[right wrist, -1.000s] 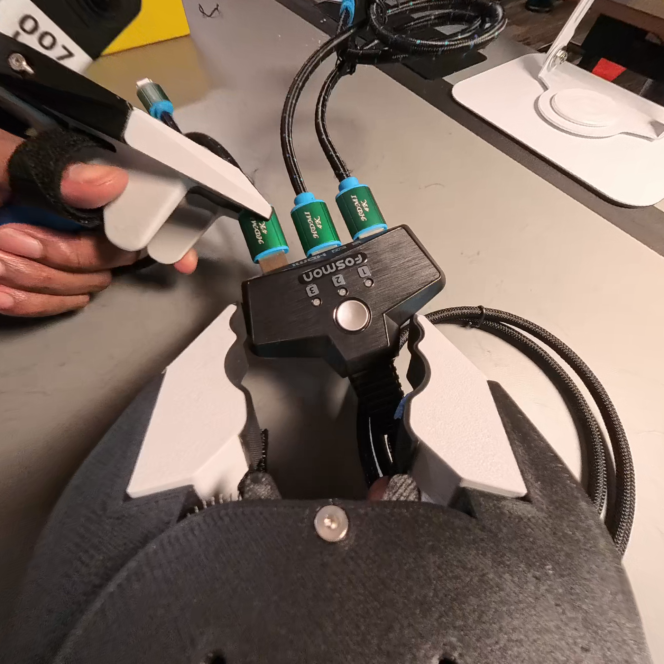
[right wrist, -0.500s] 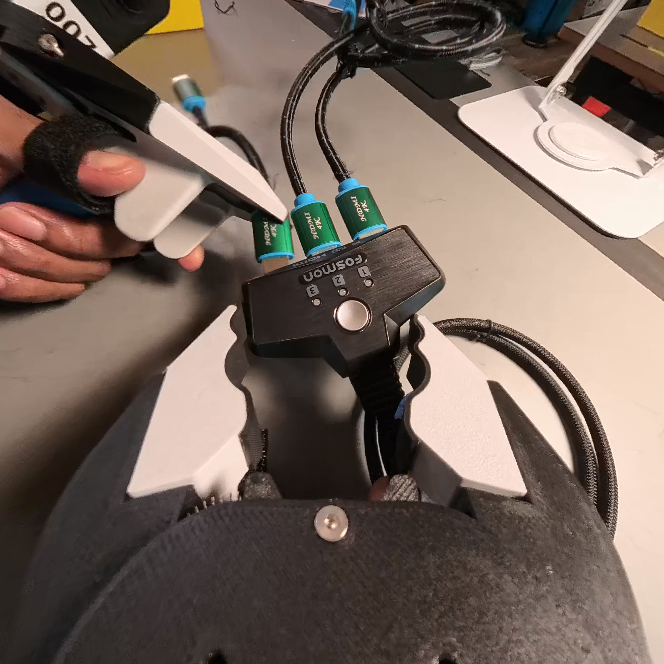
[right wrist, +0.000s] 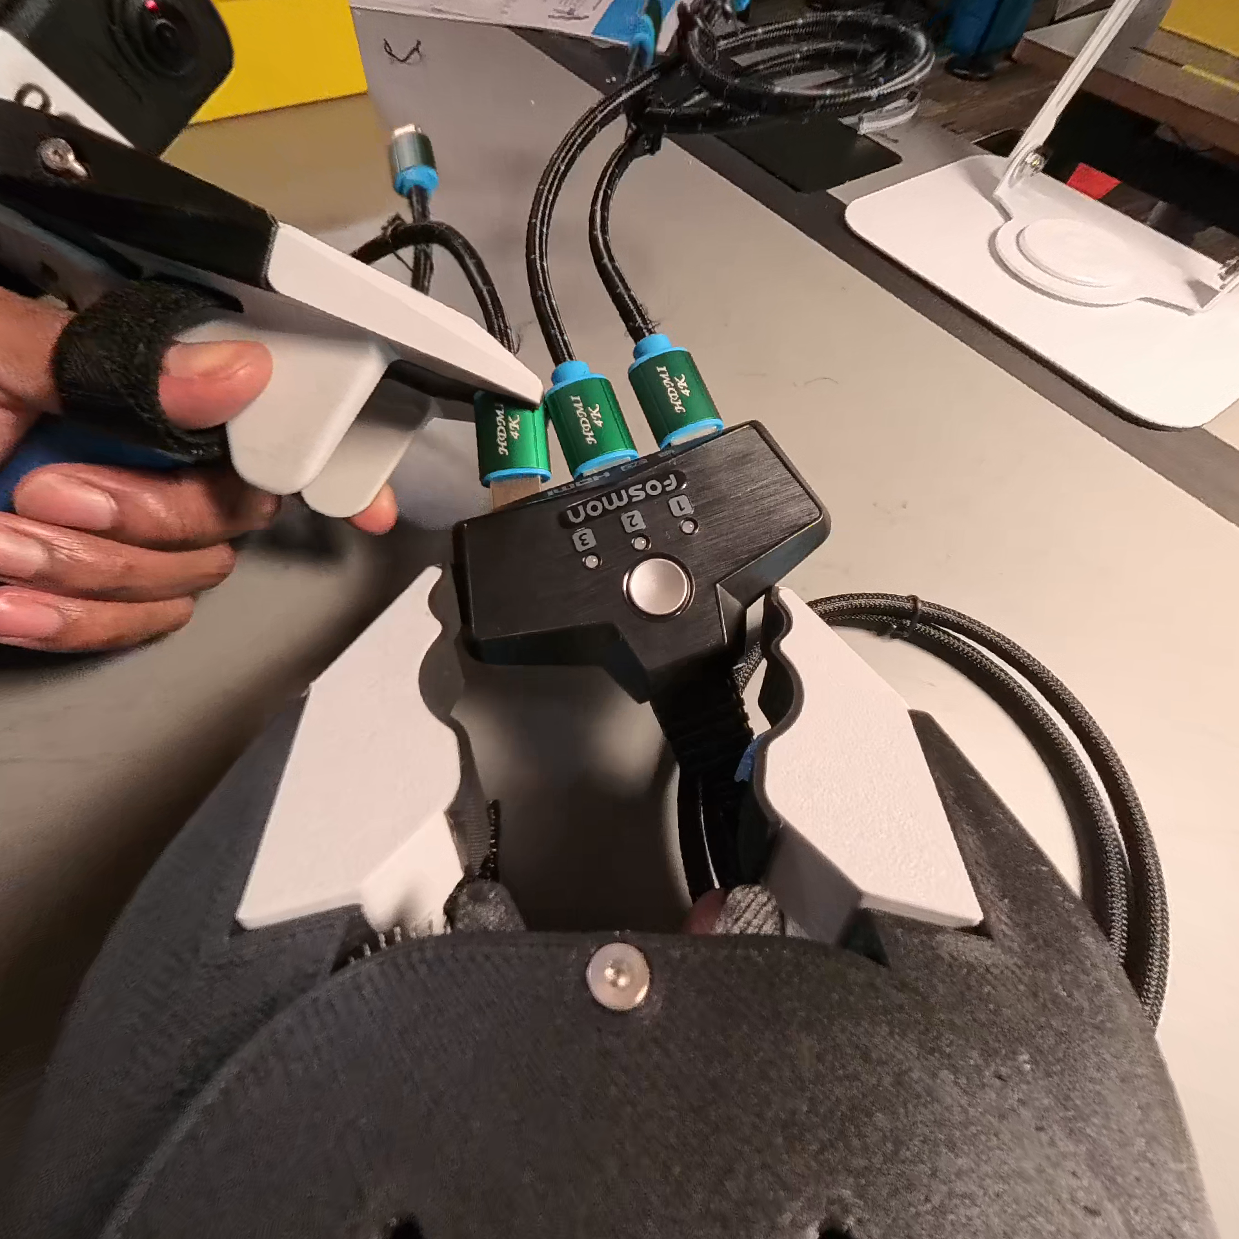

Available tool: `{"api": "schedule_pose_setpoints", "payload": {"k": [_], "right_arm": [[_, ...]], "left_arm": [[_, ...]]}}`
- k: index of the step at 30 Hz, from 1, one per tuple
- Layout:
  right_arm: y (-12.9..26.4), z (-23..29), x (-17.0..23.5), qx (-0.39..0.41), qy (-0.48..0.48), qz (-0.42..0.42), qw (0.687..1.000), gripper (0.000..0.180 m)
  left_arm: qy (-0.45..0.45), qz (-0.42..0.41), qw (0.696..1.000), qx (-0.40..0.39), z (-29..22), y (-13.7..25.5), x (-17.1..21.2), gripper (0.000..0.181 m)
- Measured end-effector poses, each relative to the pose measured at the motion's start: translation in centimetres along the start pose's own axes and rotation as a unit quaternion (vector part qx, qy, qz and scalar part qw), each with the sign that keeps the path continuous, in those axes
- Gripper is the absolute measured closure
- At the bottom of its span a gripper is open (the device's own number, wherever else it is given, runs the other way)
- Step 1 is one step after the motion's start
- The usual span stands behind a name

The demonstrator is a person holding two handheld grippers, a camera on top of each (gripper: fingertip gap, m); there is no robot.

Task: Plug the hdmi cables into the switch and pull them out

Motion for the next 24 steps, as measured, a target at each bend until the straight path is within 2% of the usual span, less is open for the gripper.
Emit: {"api": "schedule_pose_setpoints", "payload": {"k": [24], "right_arm": [[0.03, 0.41, -0.63, 0.026, -0.02, -0.011, 0.999, 0.09]], "left_arm": [[-0.039, -0.059, 0.997, -0.021, -0.41, 0.67, -0.45, 0.168]]}}
Point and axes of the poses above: each gripper's, where its closed fingertips meet, y back along the fingers, x out of its underside, z = x × y across the jaws, the point moved 1 cm from there along y, back along the fingers, and after that the axes turned 13 degrees about x, right-handed, at the moved point
